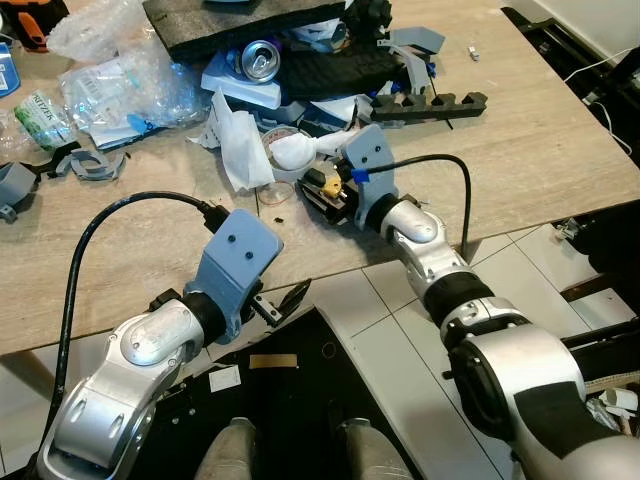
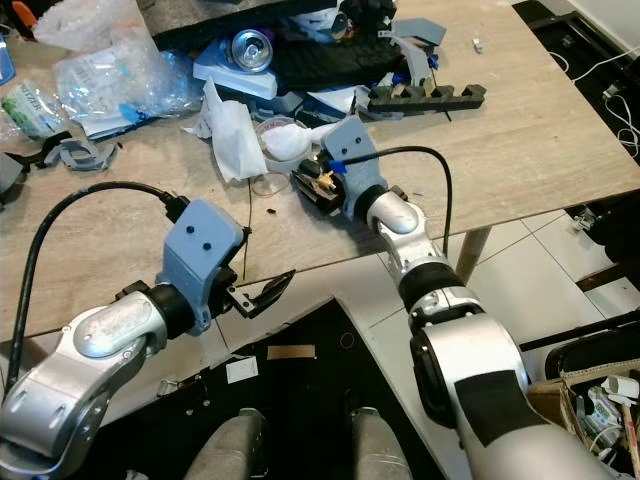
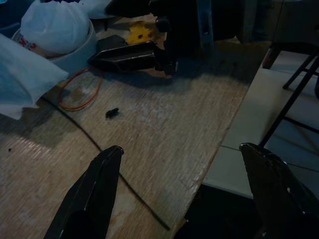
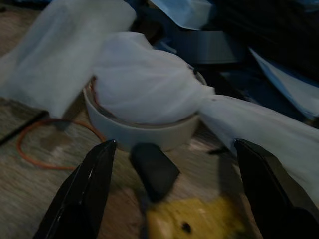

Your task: Picking trash to rubbish bin

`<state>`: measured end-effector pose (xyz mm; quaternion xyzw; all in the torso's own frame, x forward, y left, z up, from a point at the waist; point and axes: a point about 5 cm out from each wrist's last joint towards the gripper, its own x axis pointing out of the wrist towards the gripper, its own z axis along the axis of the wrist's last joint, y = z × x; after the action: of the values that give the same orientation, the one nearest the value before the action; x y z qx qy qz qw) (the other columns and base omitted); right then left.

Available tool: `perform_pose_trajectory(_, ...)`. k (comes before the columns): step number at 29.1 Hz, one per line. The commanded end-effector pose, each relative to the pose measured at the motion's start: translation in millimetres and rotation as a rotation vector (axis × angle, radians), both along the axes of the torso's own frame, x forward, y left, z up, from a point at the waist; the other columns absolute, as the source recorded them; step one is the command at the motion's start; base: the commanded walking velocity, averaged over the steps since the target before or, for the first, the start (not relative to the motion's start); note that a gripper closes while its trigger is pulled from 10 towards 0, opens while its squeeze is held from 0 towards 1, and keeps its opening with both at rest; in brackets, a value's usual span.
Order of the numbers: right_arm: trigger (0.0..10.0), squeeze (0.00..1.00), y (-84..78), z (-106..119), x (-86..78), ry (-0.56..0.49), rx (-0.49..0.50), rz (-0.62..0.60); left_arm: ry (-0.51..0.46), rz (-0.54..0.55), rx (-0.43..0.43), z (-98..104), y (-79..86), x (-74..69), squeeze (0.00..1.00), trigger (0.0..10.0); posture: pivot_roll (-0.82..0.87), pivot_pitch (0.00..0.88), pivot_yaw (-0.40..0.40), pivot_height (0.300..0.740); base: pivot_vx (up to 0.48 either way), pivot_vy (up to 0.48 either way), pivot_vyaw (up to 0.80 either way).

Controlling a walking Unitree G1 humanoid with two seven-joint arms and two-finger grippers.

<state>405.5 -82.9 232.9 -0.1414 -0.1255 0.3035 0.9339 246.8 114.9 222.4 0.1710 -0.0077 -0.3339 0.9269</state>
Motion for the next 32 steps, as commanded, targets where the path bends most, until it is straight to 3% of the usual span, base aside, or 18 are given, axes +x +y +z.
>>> perform_pose_trajectory(1,10.0,0.00,1.4,-26.8,-2.7,0.126,-0.024,0.010,0.008,-0.013,0.012,0.5,1.5,-4.5,0.00,10.0,0.35,0.450,-0.035,0.740,0.000,0.000,0.00)
perform_pose_trajectory(4,9.4,0.00,3.3,-27.1,-3.1,0.149,0.000,0.032,0.010,-0.015,0.013,0.5,1.2,-4.5,0.00,10.0,0.35,0.450,-0.035,0.740,0.000,0.000,0.00)
perform_pose_trajectory(5,0.0,0.00,3.3,-26.2,-2.9,0.152,0.009,0.037,0.010,-0.017,0.013,0.6,0.2,-4.4,0.00,10.0,0.35,0.450,-0.035,0.740,0.000,0.000,0.00)
perform_pose_trajectory(20,0.0,0.00,-15.2,-19.6,1.4,0.159,0.046,-0.009,0.004,-0.037,0.019,0.2,-4.5,1.8,0.00,10.0,0.33,0.396,-0.026,0.740,0.000,0.000,0.00)
perform_pose_trajectory(24,0.0,0.00,-22.4,-0.7,1.9,0.121,0.162,0.067,-0.012,-0.053,0.022,1.8,-6.8,8.9,0.00,10.0,0.32,0.357,-0.012,0.740,0.000,0.000,0.00)
perform_pose_trajectory(27,0.0,0.00,-23.2,3.4,1.9,0.126,0.197,0.094,-0.016,-0.056,0.020,2.4,-7.4,10.0,0.00,10.0,0.32,0.344,-0.010,0.740,0.000,0.000,0.00)
perform_pose_trajectory(28,0.0,0.00,-26.2,17.7,2.2,0.158,0.323,0.189,-0.028,-0.061,0.016,4.1,-9.1,13.5,0.00,10.0,0.30,0.324,-0.012,0.740,0.000,0.000,0.00)
perform_pose_trajectory(30,0.0,0.00,-27.6,24.3,2.0,0.169,0.373,0.231,-0.032,-0.063,0.015,4.7,-9.8,15.2,0.00,10.0,0.30,0.324,-0.012,0.740,0.000,0.000,0.00)
perform_pose_trajectory(32,0.0,0.00,-35.4,47.4,-0.7,0.204,0.474,0.371,-0.042,-0.067,0.006,5.8,-12.7,18.6,0.00,10.0,0.28,0.301,-0.015,0.740,0.000,0.000,0.00)
